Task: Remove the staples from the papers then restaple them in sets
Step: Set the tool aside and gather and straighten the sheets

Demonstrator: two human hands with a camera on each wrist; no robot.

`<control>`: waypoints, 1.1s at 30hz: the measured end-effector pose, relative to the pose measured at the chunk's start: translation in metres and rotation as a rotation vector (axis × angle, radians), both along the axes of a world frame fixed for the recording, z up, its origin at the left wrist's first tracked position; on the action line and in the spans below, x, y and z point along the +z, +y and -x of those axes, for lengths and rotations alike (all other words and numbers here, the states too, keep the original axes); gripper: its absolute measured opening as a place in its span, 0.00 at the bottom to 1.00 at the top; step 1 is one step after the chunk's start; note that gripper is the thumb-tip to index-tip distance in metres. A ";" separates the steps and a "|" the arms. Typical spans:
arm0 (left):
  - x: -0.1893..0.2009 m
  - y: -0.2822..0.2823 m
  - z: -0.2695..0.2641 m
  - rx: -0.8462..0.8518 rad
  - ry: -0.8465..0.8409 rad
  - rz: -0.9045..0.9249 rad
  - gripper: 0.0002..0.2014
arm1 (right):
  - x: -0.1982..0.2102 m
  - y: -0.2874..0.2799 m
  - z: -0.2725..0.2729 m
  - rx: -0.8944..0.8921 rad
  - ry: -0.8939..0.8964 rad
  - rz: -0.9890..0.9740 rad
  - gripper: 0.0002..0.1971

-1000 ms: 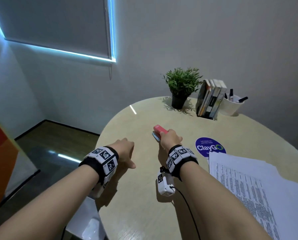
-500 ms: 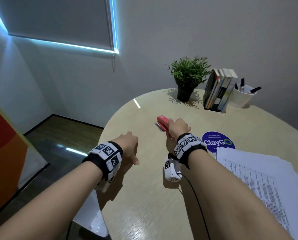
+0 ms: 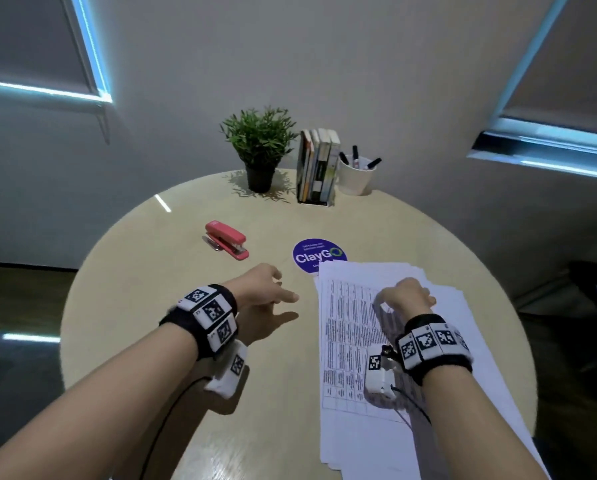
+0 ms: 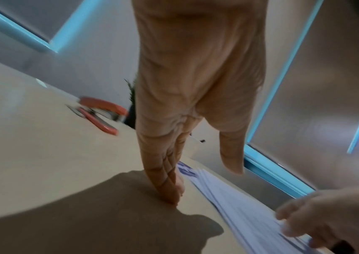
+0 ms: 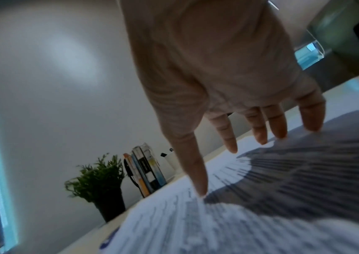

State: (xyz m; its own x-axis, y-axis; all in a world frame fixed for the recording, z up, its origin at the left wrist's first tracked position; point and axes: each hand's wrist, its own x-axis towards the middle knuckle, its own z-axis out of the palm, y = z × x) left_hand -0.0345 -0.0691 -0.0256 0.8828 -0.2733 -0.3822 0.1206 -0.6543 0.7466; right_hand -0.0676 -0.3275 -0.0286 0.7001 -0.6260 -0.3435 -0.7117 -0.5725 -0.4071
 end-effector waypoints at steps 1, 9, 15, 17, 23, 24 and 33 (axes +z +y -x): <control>-0.001 -0.016 0.003 -0.004 0.034 0.052 0.37 | -0.001 -0.005 0.008 0.036 0.046 0.031 0.30; -0.002 -0.084 0.023 -0.027 -0.044 0.122 0.11 | -0.007 -0.011 0.023 0.153 0.041 0.114 0.30; 0.001 -0.103 0.036 -0.131 -0.262 -0.053 0.08 | -0.009 -0.014 0.021 0.161 0.029 0.098 0.34; 0.002 -0.110 0.038 -0.152 -0.298 -0.066 0.05 | -0.008 -0.014 0.022 0.170 0.021 0.089 0.34; 0.001 -0.100 0.030 0.004 -0.211 0.146 0.10 | 0.001 -0.030 0.031 -0.004 -0.192 -0.082 0.38; 0.004 -0.096 0.027 0.031 -0.203 0.226 0.15 | 0.005 -0.035 0.036 -0.105 -0.301 -0.157 0.41; 0.045 -0.070 0.013 0.100 -0.025 0.728 0.15 | 0.055 -0.046 0.059 -0.137 -0.659 -0.889 0.12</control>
